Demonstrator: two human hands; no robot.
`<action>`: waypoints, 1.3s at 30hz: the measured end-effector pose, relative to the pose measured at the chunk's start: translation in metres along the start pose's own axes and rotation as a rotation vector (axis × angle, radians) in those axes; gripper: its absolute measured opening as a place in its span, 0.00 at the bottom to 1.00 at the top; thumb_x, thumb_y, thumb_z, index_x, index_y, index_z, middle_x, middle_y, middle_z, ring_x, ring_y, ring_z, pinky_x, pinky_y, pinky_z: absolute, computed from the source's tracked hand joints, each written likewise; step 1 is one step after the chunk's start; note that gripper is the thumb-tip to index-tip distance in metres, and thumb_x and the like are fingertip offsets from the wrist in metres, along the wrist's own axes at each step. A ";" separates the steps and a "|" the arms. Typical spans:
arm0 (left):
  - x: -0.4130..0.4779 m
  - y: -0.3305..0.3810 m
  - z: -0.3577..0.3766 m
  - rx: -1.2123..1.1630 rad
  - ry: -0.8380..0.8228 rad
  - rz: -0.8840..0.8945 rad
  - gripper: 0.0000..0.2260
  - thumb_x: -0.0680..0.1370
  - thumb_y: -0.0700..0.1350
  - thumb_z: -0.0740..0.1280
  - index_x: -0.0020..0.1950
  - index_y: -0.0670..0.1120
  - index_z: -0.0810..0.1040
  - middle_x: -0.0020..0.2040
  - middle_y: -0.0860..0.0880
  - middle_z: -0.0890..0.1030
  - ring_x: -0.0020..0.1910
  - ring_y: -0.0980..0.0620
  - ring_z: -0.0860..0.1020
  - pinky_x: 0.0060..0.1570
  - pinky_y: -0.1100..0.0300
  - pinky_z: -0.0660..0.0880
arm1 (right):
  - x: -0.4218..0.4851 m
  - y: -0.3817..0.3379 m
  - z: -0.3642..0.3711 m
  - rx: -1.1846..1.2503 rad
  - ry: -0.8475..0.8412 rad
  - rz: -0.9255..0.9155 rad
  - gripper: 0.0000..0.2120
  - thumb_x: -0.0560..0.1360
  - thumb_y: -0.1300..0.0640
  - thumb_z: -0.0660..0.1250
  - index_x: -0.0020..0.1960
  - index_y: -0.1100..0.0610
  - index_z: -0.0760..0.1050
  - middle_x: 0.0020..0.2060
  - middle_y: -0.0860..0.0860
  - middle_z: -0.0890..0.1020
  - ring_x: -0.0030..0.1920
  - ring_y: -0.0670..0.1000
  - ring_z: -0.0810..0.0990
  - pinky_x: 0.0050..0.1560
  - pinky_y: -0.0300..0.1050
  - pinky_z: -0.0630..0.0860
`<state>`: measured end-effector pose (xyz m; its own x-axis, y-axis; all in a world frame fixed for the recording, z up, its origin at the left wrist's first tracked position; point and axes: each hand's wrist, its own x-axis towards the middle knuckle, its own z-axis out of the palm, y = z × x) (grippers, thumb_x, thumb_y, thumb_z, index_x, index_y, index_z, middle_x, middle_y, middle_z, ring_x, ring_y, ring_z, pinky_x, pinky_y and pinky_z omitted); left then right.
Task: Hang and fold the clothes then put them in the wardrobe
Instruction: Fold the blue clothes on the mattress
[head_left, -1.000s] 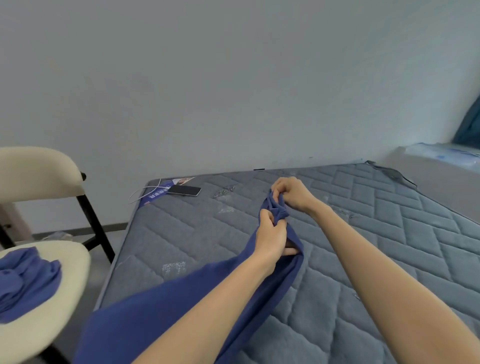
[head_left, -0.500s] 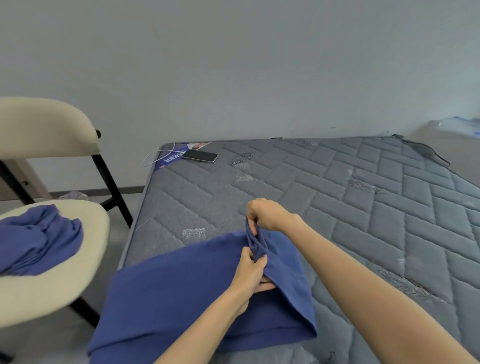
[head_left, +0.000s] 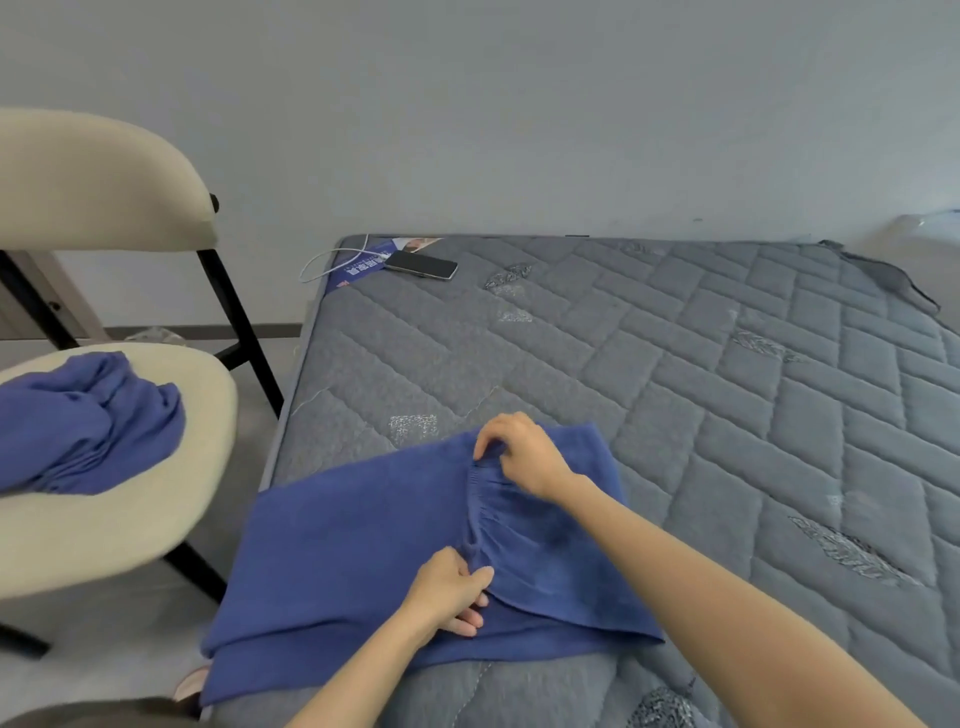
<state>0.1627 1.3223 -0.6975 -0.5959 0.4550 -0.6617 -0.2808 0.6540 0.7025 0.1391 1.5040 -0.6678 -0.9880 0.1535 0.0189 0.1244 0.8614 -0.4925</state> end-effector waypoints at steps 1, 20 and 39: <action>0.000 0.000 -0.002 0.145 0.080 0.026 0.15 0.76 0.54 0.66 0.46 0.45 0.64 0.38 0.50 0.77 0.30 0.53 0.76 0.30 0.60 0.73 | -0.004 0.007 -0.002 0.054 0.095 0.047 0.22 0.66 0.75 0.55 0.47 0.57 0.81 0.51 0.52 0.80 0.55 0.54 0.74 0.56 0.43 0.69; 0.013 0.027 0.136 1.215 0.064 0.626 0.48 0.73 0.61 0.64 0.76 0.44 0.33 0.74 0.36 0.33 0.73 0.34 0.33 0.68 0.34 0.35 | -0.042 0.123 -0.025 0.566 0.116 0.826 0.21 0.74 0.42 0.67 0.32 0.56 0.72 0.31 0.49 0.76 0.31 0.46 0.72 0.28 0.37 0.65; -0.016 0.059 0.159 0.460 -0.151 0.609 0.27 0.83 0.40 0.49 0.77 0.52 0.38 0.78 0.48 0.39 0.77 0.48 0.41 0.75 0.52 0.41 | -0.052 0.140 -0.050 0.611 0.315 0.704 0.12 0.79 0.55 0.63 0.49 0.64 0.76 0.40 0.55 0.77 0.43 0.52 0.74 0.45 0.47 0.71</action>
<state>0.2750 1.4497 -0.6867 -0.4266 0.8703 -0.2460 0.4231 0.4324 0.7962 0.2119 1.6406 -0.6940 -0.6255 0.7342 -0.2640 0.5187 0.1385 -0.8437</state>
